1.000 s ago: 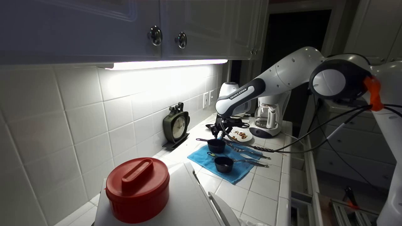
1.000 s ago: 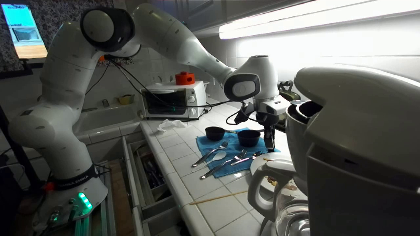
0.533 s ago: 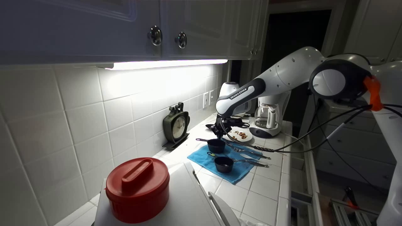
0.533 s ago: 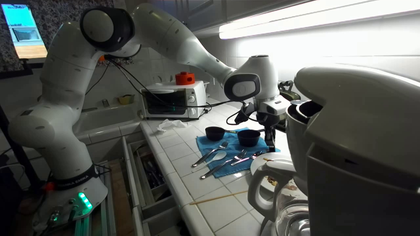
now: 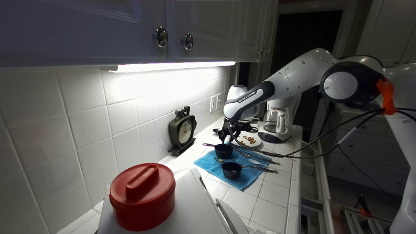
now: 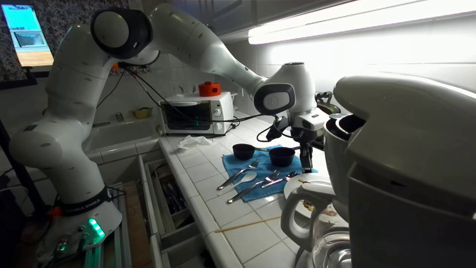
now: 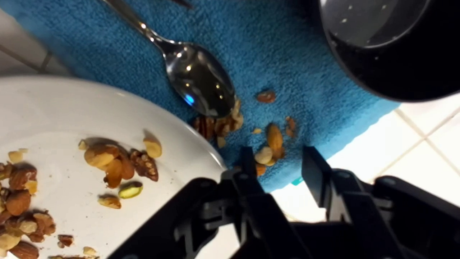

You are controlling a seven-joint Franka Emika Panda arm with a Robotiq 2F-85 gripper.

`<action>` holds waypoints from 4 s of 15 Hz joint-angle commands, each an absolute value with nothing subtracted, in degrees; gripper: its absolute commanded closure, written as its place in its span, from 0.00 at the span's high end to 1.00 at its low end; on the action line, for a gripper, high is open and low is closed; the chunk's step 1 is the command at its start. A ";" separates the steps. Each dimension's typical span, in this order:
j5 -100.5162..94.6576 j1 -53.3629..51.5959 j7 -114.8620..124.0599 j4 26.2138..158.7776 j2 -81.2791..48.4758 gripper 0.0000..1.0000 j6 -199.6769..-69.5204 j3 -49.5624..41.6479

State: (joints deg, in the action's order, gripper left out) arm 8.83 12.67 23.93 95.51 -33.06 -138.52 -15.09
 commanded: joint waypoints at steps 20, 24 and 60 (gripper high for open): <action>8.51 12.73 22.07 96.14 -32.89 0.07 -139.06 -14.43; 8.48 12.68 22.05 96.23 -32.75 0.15 -139.15 -14.45; 8.37 11.99 21.43 98.35 -29.66 0.06 -139.66 -13.99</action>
State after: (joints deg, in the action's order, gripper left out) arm 8.83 12.12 22.13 95.85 -31.81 -138.82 -14.20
